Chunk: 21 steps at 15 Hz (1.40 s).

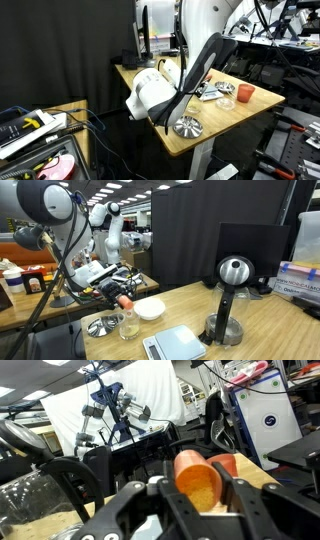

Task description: Pick the small orange cup and pour its contents into the glass cup

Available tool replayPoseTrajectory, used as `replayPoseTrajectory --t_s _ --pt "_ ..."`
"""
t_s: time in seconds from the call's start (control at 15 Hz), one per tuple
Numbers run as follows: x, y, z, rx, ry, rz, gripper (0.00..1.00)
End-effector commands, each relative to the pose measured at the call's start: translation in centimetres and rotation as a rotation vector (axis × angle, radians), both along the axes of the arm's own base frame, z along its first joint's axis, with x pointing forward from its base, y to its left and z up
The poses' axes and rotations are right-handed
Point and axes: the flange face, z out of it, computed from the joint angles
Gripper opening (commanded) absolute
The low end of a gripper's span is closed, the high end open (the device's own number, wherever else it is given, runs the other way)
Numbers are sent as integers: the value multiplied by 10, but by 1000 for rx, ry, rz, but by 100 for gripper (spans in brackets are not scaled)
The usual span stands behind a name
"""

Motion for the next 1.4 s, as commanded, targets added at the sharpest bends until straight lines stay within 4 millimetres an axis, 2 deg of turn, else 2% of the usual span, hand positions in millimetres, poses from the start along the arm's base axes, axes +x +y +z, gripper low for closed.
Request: replayPoseTrajectory --t_s 0.0,0.6,1.33 --pt "4 0 -5 15 28 -12 16" --pt "8 -1 -13 -5 47 -9 16" --pt "22 -6 -3 57 1 -64 16"
